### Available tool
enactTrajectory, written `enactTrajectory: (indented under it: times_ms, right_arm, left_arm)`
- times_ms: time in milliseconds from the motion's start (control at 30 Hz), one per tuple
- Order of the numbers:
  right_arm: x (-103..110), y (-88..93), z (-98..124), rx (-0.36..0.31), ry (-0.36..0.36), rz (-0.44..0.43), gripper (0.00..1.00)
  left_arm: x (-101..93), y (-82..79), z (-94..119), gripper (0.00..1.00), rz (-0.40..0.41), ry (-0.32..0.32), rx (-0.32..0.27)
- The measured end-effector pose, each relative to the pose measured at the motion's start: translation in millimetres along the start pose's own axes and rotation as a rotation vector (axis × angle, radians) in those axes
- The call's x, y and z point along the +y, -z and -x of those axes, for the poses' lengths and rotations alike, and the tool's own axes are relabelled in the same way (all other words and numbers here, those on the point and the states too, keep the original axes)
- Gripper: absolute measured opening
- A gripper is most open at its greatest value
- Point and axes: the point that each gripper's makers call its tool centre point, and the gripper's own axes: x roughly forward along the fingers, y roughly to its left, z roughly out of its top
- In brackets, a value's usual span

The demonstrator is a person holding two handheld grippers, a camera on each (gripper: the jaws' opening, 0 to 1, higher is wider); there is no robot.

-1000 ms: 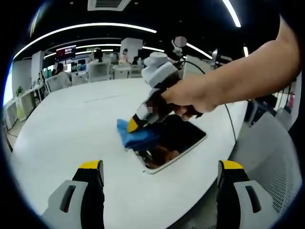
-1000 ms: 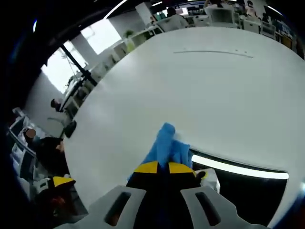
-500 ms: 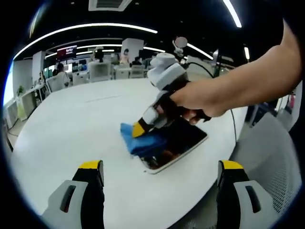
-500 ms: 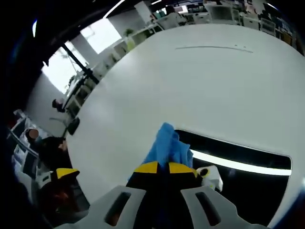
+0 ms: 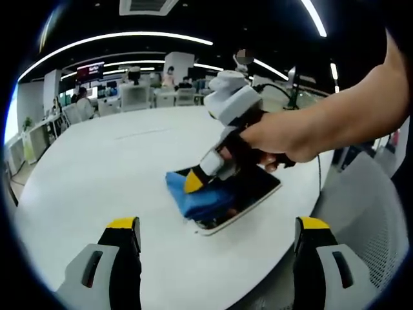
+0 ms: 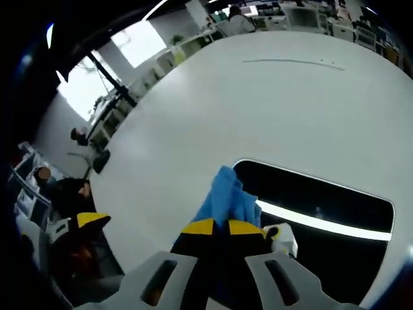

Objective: Wipe the mirror surface with the cleaning cloth until all visible marks leave the cleaned area.

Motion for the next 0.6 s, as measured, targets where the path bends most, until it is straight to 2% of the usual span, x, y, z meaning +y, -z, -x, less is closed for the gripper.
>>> enactTrajectory:
  times_ms: [167, 600]
  right_arm:
    - [0.2, -0.7, 0.4, 0.007, 0.005, 0.045, 0.0]
    - [-6.0, -0.5, 2.8, 0.015, 0.011, 0.065, 0.0]
  left_arm:
    - [1.4, 0.9, -0.3, 0.99, 0.0, -0.003, 0.002]
    - [3.1, 2.4, 0.0, 0.99, -0.006, -0.011, 0.009]
